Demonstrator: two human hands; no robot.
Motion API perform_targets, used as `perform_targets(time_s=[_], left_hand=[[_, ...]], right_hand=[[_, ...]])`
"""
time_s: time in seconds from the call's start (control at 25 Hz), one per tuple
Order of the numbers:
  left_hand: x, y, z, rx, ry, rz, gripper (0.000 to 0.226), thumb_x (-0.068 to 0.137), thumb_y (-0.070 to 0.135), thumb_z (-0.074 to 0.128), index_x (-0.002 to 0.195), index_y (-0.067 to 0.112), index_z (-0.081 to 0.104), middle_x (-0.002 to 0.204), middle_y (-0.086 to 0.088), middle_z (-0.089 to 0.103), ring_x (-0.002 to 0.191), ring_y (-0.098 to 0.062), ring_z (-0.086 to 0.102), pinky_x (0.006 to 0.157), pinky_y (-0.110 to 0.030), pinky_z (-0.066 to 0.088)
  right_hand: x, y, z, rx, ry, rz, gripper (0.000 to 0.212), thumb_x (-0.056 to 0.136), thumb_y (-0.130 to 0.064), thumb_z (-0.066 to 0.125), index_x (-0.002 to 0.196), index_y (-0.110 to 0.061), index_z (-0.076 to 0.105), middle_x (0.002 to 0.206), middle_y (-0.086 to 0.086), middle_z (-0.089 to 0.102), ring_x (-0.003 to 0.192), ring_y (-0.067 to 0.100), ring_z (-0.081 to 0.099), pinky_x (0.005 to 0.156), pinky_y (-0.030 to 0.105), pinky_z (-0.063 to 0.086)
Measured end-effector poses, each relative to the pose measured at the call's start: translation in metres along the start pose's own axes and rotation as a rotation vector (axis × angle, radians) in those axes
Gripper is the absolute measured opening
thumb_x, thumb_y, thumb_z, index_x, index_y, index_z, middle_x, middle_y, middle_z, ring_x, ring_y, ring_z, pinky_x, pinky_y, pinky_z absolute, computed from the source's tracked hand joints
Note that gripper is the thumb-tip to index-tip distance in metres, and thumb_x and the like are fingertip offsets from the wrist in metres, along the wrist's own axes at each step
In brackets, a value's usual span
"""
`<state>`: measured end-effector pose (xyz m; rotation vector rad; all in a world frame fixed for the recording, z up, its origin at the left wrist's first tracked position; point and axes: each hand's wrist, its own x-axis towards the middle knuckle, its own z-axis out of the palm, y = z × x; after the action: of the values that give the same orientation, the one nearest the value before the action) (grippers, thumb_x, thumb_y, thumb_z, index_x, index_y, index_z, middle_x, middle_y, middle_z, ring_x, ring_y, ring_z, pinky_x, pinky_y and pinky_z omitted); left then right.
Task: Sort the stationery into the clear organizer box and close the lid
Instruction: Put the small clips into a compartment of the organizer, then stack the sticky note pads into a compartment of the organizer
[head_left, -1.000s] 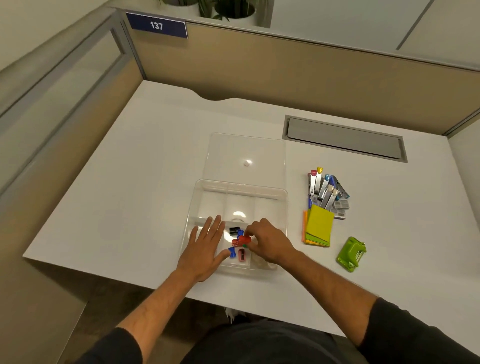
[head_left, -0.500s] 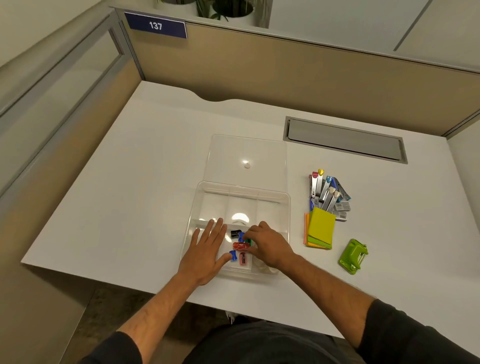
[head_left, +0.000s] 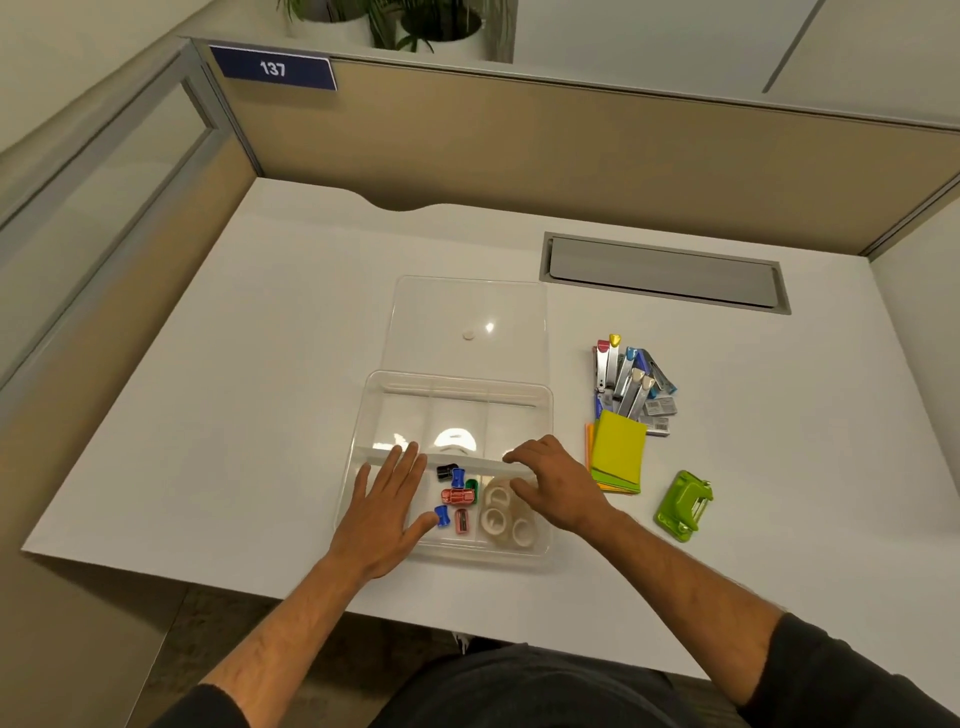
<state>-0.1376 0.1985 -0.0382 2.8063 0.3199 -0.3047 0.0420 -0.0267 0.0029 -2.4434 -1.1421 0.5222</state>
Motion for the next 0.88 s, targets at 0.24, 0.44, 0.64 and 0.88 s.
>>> perform_targets(time_s=[0.24, 0.44, 0.64, 0.88], left_hand=[[0.017, 0.037, -0.010, -0.081, 0.070, 0.020, 0.077, 0.094, 0.070, 0.025, 0.157, 0.030, 0.001, 0.163, 0.013, -0.011, 0.149, -0.006, -0.015, 0.122, -0.042, -0.008], [0.048, 0.109, -0.019, -0.162, 0.190, 0.149, 0.064, 0.097, 0.055, 0.043, 0.151, 0.023, 0.033, 0.158, 0.008, 0.028, 0.149, -0.012, 0.017, 0.122, -0.042, 0.013], [0.086, 0.184, -0.011, -0.469, 0.194, 0.063, 0.043, 0.094, 0.032, 0.059, 0.136, 0.021, 0.056, 0.135, 0.001, 0.058, 0.124, -0.015, 0.050, 0.106, -0.038, 0.043], [0.124, 0.244, 0.006, -0.605, 0.063, -0.161, 0.049, 0.092, 0.028, 0.066, 0.138, 0.017, 0.051, 0.132, -0.004, 0.057, 0.118, -0.023, 0.056, 0.098, -0.033, 0.045]], right_hand=[[-0.026, 0.044, -0.024, 0.083, 0.123, 0.037, 0.030, 0.090, -0.026, 0.063, 0.120, -0.020, 0.063, 0.116, -0.004, 0.065, 0.109, 0.018, 0.051, 0.090, 0.032, 0.047], [-0.052, 0.088, -0.050, 0.112, 0.145, 0.160, 0.029, 0.090, -0.027, 0.063, 0.118, -0.022, 0.064, 0.109, -0.006, 0.067, 0.101, 0.017, 0.055, 0.084, 0.036, 0.048], [-0.068, 0.126, -0.062, 0.139, 0.189, 0.312, 0.024, 0.090, -0.028, 0.061, 0.113, -0.026, 0.068, 0.097, -0.010, 0.071, 0.087, 0.015, 0.062, 0.079, 0.030, 0.048], [-0.097, 0.151, -0.069, 0.187, 0.109, 0.393, 0.021, 0.087, -0.026, 0.062, 0.107, -0.028, 0.068, 0.088, -0.015, 0.068, 0.081, 0.011, 0.060, 0.076, 0.033, 0.052]])
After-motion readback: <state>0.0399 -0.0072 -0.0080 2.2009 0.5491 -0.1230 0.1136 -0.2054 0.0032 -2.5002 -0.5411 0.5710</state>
